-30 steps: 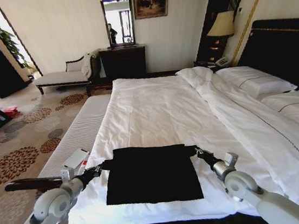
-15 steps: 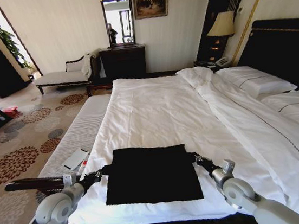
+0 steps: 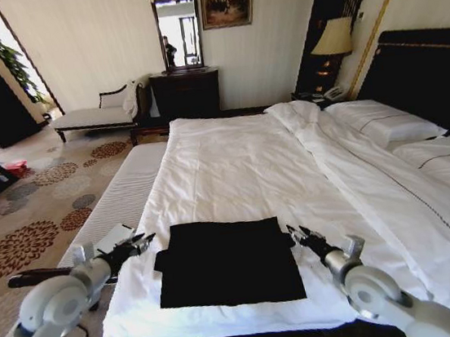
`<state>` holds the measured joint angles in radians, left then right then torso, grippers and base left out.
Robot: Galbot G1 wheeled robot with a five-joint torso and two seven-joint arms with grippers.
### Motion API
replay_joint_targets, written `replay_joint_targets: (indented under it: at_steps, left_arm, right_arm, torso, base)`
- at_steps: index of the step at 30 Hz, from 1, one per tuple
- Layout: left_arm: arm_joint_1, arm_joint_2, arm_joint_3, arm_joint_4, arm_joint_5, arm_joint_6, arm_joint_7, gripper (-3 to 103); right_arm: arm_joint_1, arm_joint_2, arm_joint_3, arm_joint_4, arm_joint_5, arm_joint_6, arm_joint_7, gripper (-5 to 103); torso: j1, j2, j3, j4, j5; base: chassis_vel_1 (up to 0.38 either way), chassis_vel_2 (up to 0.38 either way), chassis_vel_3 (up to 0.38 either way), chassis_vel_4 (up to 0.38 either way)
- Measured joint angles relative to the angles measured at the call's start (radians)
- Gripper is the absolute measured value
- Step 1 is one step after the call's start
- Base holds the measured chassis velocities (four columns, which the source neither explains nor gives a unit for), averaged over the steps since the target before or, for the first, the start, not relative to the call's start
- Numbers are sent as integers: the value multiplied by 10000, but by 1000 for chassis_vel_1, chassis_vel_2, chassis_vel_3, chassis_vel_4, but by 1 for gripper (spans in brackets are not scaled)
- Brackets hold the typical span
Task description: Fold the clothes on the bed.
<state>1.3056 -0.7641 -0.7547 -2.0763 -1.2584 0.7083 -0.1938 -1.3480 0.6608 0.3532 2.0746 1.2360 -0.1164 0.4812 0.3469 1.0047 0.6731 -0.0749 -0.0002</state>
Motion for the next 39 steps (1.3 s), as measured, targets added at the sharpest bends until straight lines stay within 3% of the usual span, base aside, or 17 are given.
replay_joint_targets:
  at_steps: [5,7,9,11,15,28,29,32,34,38,39]
  left_arm:
    - [-1598,-1065,1136,1492,-457,307,33,84]
    - [-1800,-1256,1377,1856,-370,316,215,84]
    - [-2035,-1525,1667,2436,-229,316,618,94]
    - [-2212,-1780,1890,3037,-100,317,1102,100]
    - [-2468,-2136,2168,3847,94,316,1621,100]
    - [-3092,-2856,2667,5003,509,291,1977,101]
    - [-3092,-2856,2667,5003,509,291,1977,101]
    - [-3160,-2889,2707,5183,685,286,2046,88]
    - [-3169,-2898,2714,5236,734,285,2077,88]
    - [-3195,-2964,2724,5332,774,282,2160,66]
    - [-3195,-2964,2724,5332,774,282,2160,66]
  right_arm:
    - [1139,293,-736,-1034,-21,-198,-167,90]
    - [1289,372,-854,-1199,-47,-208,-179,90]
    - [1481,496,-996,-1444,-96,-215,-184,98]
    - [1596,597,-1049,-1625,-111,-230,-171,100]
    - [1657,706,-1056,-1845,-114,-260,-110,100]
    - [1754,785,-1127,-2021,-118,-323,24,100]
    - [1754,785,-1127,-2021,-118,-323,24,100]
    - [1737,775,-1126,-2046,-116,-335,57,100]
    - [1735,774,-1125,-2048,-116,-337,66,100]
    - [1734,734,-1130,-2050,-120,-351,93,100]
    - [1734,734,-1130,-2050,-120,-351,93,100]
  torso:
    - [1,-1,0,-6,5]
    - [0,0,0,-9,4]
    - [1,-1,0,-6,2]
    - [1,-1,0,-1,2]
    - [-1,0,-1,-3,2]
    - [-2,0,-2,-4,3]
    - [-2,0,-2,-4,3]
    - [-2,0,-2,-4,3]
    - [-2,0,-2,-3,3]
    - [-3,0,-2,-3,2]
    - [-3,0,-2,-3,2]
  base:
    - [0,0,0,0]
    - [0,0,0,0]
    - [0,0,0,0]
    - [0,0,0,0]
    - [0,0,0,0]
    - [0,0,0,0]
    - [0,0,0,0]
    - [0,0,0,0]
    - [0,0,0,0]
    - [0,0,0,0]
    - [0,0,0,0]
